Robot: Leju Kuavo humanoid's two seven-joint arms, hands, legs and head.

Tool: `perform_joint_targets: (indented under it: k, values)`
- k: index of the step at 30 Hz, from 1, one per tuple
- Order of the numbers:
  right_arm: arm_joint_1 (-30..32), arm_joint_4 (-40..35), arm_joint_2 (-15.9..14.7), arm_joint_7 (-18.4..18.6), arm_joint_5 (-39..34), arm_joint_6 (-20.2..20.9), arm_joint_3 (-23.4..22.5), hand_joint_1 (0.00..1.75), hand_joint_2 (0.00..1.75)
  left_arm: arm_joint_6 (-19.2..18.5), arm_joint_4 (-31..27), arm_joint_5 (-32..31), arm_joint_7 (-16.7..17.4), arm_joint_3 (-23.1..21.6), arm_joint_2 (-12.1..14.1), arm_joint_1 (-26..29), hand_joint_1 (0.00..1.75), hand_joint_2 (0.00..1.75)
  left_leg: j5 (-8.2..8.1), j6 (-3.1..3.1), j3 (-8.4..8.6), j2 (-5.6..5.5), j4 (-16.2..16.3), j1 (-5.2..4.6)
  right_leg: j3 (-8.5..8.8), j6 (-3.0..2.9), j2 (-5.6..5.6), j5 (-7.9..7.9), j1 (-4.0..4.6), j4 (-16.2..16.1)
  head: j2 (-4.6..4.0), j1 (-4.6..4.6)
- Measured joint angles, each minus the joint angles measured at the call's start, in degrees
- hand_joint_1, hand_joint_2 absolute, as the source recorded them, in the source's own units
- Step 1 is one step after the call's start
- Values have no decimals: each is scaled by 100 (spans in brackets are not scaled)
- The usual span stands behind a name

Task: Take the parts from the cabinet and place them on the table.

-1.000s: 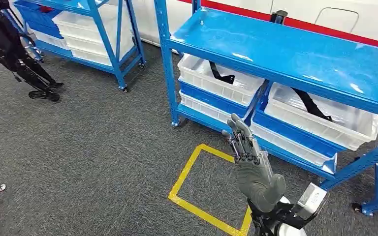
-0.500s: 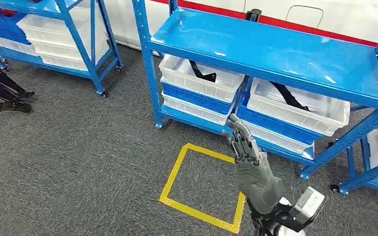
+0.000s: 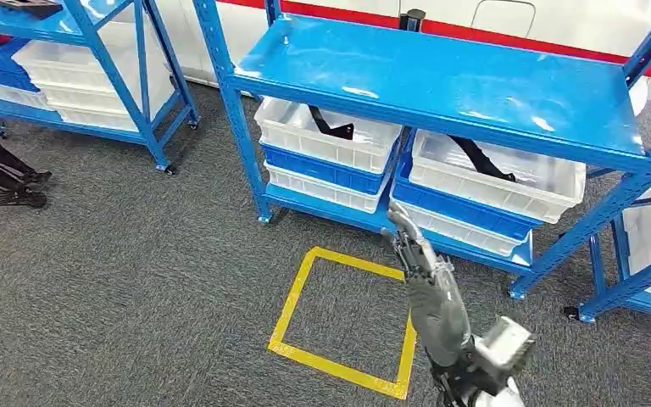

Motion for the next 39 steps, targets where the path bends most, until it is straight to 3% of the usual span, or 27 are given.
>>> perform_joint_targets:
  k: [1,2,3,9,19,20,22,24,25,29,33,34,37,38,39]
  values:
    - [-6,193,0,329,286,-40,2,0,0,0,0,18,0,0,4,-1,0,0,-3,-9,4,0,-5,2,5,-41,0,-10,6,0,0,2]
    - [-7,466,-13,592,525,-51,0,0,0,0,0,27,2,0,9,-3,0,0,3,-65,5,0,-8,10,6,-48,-1,-12,9,2,0,0]
    - [-47,1072,-26,533,737,-77,2,0,0,-11,0,26,39,0,11,-2,0,0,12,-116,5,-1,-13,23,6,-55,-2,-7,23,2,0,7]
    - [-48,2295,-57,344,905,-94,4,0,0,-33,0,26,39,0,20,1,0,0,18,-125,0,-6,-12,18,4,-65,-6,0,22,5,0,7]
    - [-53,2644,-57,394,914,-88,4,0,0,-33,0,26,42,0,28,2,0,0,16,-121,0,-6,-11,-5,3,-64,-6,-1,3,4,0,7]
    - [-53,2659,-57,447,921,-70,4,0,0,-33,0,26,42,0,28,2,0,0,16,-121,0,-6,-11,-5,3,-64,-6,-1,3,4,0,7]
    - [-93,2767,-63,923,1162,19,9,0,0,-33,0,22,63,0,31,0,0,0,15,-121,2,-4,-11,-5,4,-64,-4,0,3,4,0,5]
    - [-258,3311,-77,1413,1547,37,42,0,0,-33,0,-28,145,-2,31,-11,0,0,13,-124,10,-1,-11,-5,7,-64,-2,0,4,3,0,7]
    - [-374,3940,-74,1621,1739,41,57,0,0,-28,0,-59,197,-11,31,-25,0,0,13,-124,13,-2,-11,-5,9,-64,-6,-1,4,3,0,5]
    - [-613,6354,-22,1873,2181,-120,186,0,0,48,0,-153,354,-52,33,-50,0,0,14,-123,16,-17,-10,-9,15,-64,-23,-1,4,3,0,7]
    - [-610,7954,26,2631,2346,-160,286,0,0,79,0,-194,435,-116,50,-89,0,0,5,-115,11,-15,-2,-12,11,-61,-21,0,-10,-1,0,5]
    - [-577,8181,28,2720,2282,-169,286,0,0,87,0,-188,446,-133,68,-91,0,0,-23,-68,-5,-17,28,-23,10,-54,-18,2,-38,-10,0,2]
    - [-520,8701,20,2836,2107,-215,258,0,0,133,0,-113,463,-131,92,-104,0,0,-66,-4,-10,-5,41,-30,15,-45,-5,4,-62,-18,0,2]
    - [-524,8814,20,2836,2094,-217,256,0,0,157,0,-89,463,-133,96,-114,0,0,-62,27,-8,6,23,-47,25,-18,-1,22,-70,-62,0,0]
    - [-528,8900,24,2836,2092,-217,251,0,0,168,0,-83,463,-133,101,-122,0,0,-36,74,-32,4,-58,-51,45,65,-2,133,-57,67,0,4]
